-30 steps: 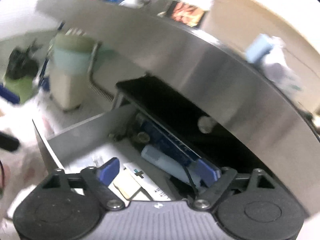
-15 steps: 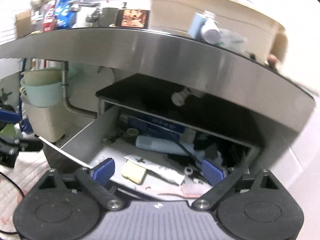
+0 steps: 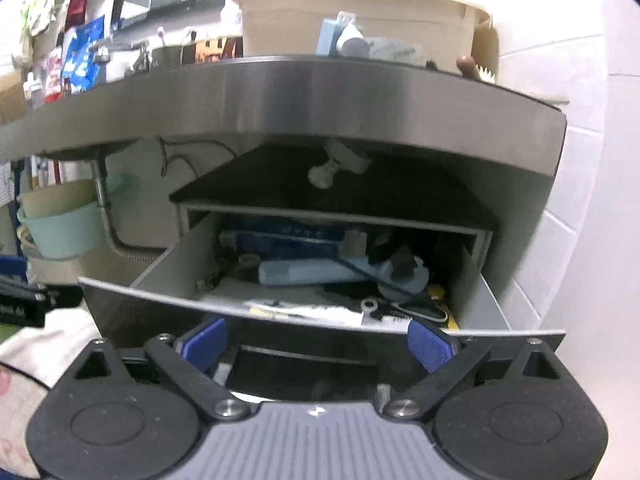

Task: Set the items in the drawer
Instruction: 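Move the right gripper to the silver drawer handle and grasp it, then push the black drawer shut by its handle with the right gripper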

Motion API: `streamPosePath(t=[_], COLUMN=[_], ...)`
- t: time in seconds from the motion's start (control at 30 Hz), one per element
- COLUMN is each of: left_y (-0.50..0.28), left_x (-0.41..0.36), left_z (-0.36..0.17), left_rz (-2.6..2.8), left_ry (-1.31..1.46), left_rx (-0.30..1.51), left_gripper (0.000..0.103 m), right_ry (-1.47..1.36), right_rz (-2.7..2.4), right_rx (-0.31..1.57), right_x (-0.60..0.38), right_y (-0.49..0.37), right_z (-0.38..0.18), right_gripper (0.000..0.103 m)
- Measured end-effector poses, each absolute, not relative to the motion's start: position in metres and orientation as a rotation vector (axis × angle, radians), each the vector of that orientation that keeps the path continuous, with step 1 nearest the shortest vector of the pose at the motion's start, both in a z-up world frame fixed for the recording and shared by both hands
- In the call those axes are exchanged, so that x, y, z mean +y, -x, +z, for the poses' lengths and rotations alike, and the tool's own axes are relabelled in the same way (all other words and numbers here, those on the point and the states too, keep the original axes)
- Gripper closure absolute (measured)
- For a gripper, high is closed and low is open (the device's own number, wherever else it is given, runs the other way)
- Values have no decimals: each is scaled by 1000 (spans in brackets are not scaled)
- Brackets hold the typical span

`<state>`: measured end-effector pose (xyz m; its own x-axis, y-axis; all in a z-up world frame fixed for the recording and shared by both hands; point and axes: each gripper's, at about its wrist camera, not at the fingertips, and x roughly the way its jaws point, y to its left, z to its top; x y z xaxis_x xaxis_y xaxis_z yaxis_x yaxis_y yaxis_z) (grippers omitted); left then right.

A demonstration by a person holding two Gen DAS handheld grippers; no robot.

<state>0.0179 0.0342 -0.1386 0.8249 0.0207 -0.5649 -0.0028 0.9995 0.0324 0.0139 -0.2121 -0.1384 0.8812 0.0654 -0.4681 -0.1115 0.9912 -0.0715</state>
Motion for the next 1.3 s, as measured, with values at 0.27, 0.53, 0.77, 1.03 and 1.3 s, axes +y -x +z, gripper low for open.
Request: streamPosePath(t=[0.27, 0.53, 0.77, 1.03, 1.3], left_y=[-21, -19, -21, -22, -24], left_x=[42, 29, 26, 24, 23], left_z=[-148, -152, -156, -157, -158], left_rz=[14, -42, -61, -69, -76], left_ry=[26, -18, -14, -27, -27], left_rx=[637, 637, 650, 655, 670], left_gripper=[1, 1, 1, 1, 1], right_ry=[151, 142, 69, 88, 62], right_rz=[75, 60, 46, 49, 34], right_rx=[482, 525, 598, 645, 680], right_x=[-198, -194, -202, -196, -197], right_y=[-13, -21, -32, -42, -52], right_z=[-147, -154, -163, -173, -181], right_gripper=[7, 7, 9, 17, 18])
